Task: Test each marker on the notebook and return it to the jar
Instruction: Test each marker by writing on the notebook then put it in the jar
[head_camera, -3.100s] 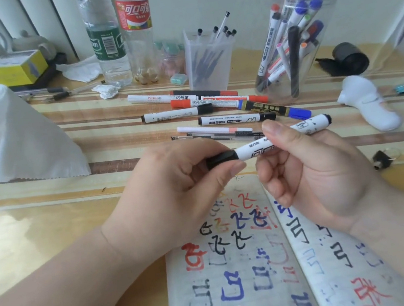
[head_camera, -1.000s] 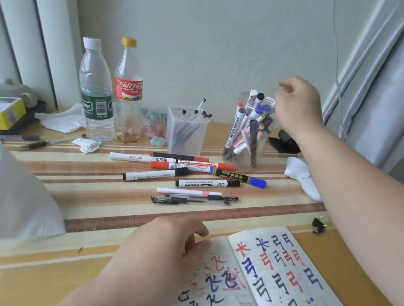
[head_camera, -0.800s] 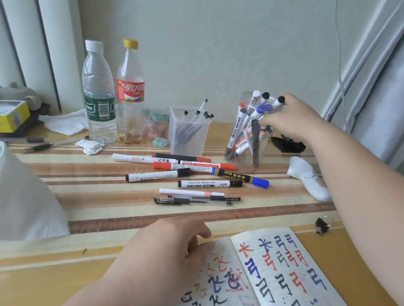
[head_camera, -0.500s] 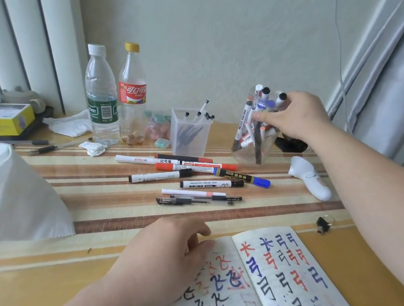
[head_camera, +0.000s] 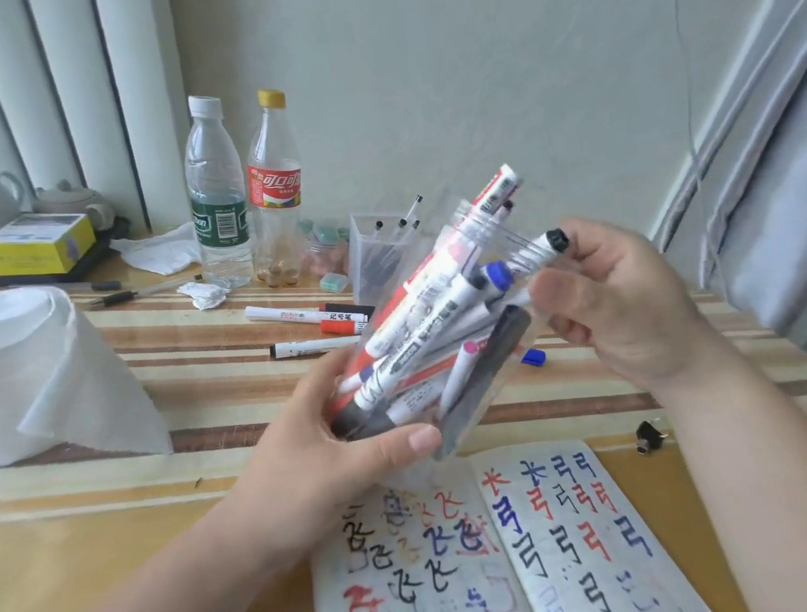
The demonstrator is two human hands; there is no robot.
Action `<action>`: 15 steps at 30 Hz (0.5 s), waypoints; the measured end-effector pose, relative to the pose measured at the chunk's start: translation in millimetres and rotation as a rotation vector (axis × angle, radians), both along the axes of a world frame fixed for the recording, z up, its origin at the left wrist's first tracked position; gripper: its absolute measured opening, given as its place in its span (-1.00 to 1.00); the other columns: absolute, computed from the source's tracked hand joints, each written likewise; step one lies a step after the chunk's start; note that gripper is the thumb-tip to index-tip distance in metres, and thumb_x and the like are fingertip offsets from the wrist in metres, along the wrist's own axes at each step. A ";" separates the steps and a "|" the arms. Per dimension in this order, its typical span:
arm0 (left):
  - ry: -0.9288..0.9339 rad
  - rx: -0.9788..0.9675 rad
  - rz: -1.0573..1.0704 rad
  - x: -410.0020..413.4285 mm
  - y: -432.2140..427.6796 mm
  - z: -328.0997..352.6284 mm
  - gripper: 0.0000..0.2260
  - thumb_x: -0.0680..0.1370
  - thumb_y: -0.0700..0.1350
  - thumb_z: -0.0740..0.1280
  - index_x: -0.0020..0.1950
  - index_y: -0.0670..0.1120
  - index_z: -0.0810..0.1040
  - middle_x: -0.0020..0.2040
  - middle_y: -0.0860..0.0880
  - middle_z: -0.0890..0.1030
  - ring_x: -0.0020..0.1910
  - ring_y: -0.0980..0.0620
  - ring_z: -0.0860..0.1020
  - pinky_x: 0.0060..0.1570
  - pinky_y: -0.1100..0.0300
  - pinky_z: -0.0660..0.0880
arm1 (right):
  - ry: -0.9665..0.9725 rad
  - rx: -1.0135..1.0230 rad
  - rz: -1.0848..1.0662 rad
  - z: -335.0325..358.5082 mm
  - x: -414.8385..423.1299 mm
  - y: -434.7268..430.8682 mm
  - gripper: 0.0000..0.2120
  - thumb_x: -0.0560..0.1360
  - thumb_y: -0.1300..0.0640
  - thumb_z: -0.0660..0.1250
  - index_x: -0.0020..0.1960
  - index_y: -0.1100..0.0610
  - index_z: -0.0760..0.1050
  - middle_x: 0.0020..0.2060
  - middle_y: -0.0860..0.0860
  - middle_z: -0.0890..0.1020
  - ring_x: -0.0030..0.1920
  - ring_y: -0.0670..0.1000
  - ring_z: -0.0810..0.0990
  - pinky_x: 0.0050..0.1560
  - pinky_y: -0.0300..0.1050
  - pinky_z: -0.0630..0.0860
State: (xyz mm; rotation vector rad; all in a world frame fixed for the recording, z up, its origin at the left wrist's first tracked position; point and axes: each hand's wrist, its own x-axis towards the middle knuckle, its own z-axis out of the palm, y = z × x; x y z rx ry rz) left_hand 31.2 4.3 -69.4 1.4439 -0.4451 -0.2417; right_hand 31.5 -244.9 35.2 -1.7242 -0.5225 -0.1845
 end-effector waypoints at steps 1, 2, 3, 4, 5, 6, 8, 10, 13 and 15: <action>-0.022 0.019 -0.013 -0.3 0.4 0.4 -0.25 0.23 0.11 0.71 0.35 0.23 0.48 0.22 0.00 0.70 0.16 -0.07 0.70 0.11 0.02 0.65 | -0.001 0.033 -0.015 -1.9 -0.3 3.0 -0.63 0.26 -0.22 0.60 -0.17 0.00 0.56 -0.41 -0.17 0.60 -0.43 -0.22 0.54 -0.40 -0.43 0.42; -0.046 0.040 -0.006 -0.8 0.4 0.6 -0.24 0.22 0.11 0.72 0.35 0.20 0.47 0.22 0.00 0.70 0.17 -0.07 0.69 0.16 -0.06 0.62 | -0.009 0.048 -0.055 -3.3 -0.2 6.2 -0.48 0.23 -0.26 0.61 -0.07 0.07 0.53 -0.35 -0.14 0.63 -0.39 -0.21 0.56 -0.36 -0.41 0.45; -0.082 0.066 0.024 -1.5 -0.7 0.8 -0.22 0.22 0.14 0.72 0.36 0.18 0.45 0.22 0.03 0.70 0.18 -0.03 0.69 0.19 -0.09 0.60 | -0.024 0.051 -0.100 -5.9 0.8 8.5 -0.31 0.19 -0.31 0.61 0.08 0.11 0.49 -0.23 -0.08 0.69 -0.28 -0.18 0.63 -0.27 -0.36 0.51; -0.130 0.090 0.064 -3.2 -2.5 0.7 -0.21 0.23 0.17 0.71 0.36 0.18 0.43 0.23 0.06 0.69 0.19 0.02 0.68 0.20 -0.07 0.59 | -0.045 0.056 -0.136 -10.0 1.2 9.1 -0.13 0.16 -0.35 0.62 0.27 0.08 0.42 -0.04 -0.01 0.71 -0.08 -0.09 0.69 -0.11 -0.24 0.59; -0.186 0.110 0.092 -5.6 -4.9 0.6 -0.22 0.25 0.19 0.70 0.37 0.19 0.42 0.24 0.10 0.68 0.20 0.06 0.67 0.20 -0.02 0.59 | -0.054 0.075 -0.144 -13.7 1.3 11.6 0.04 0.14 -0.36 0.62 0.44 0.03 0.29 0.16 0.07 0.67 0.16 0.01 0.67 0.10 -0.09 0.61; -0.231 0.130 0.104 -8.5 -7.7 0.5 -0.21 0.26 0.20 0.69 0.39 0.21 0.40 0.26 0.12 0.67 0.23 0.09 0.65 0.20 0.02 0.60 | -0.044 0.112 -0.102 -17.9 0.3 16.0 0.17 0.15 -0.33 0.64 0.56 0.00 0.13 0.31 0.13 0.59 0.32 0.08 0.60 0.26 0.04 0.56; -0.288 0.191 0.097 -12.5 -11.8 -1.6 -0.17 0.25 0.22 0.69 0.42 0.22 0.36 0.29 0.14 0.64 0.25 0.11 0.64 0.19 0.05 0.60 | 0.009 0.178 0.090 -27.0 -2.1 30.3 0.16 0.26 -0.13 0.67 0.60 0.14 0.05 0.33 0.25 0.55 0.30 0.20 0.61 0.22 0.11 0.57; -0.258 0.234 0.072 -12.6 -13.3 -6.4 -0.16 0.21 0.27 0.69 0.38 0.26 0.36 0.25 0.17 0.65 0.21 0.14 0.65 0.18 0.01 0.59 | 0.043 0.187 0.174 -35.5 -1.6 43.9 -0.18 0.35 0.11 0.64 0.41 0.40 0.28 0.10 0.31 0.62 0.07 0.27 0.66 0.03 0.07 0.62; -0.257 0.289 0.097 -10.7 -14.9 -9.0 -0.18 0.18 0.40 0.62 0.34 0.35 0.34 0.19 0.32 0.62 0.13 0.28 0.64 0.08 0.20 0.61 | -0.011 0.235 0.028 -43.0 -2.2 45.9 -0.48 0.42 0.23 0.49 0.23 0.50 0.40 0.01 0.44 0.60 0.01 0.41 0.64 -0.04 0.16 0.63; -0.251 0.274 0.123 -8.3 -14.3 -10.8 -0.05 0.17 0.43 0.60 0.46 0.31 0.27 0.26 0.34 0.56 0.19 0.29 0.62 0.13 0.25 0.60 | -0.008 0.242 -0.024 -43.3 -4.2 45.2 -0.40 0.38 0.24 0.52 0.27 0.50 0.36 0.04 0.46 0.58 0.04 0.45 0.62 -0.01 0.20 0.64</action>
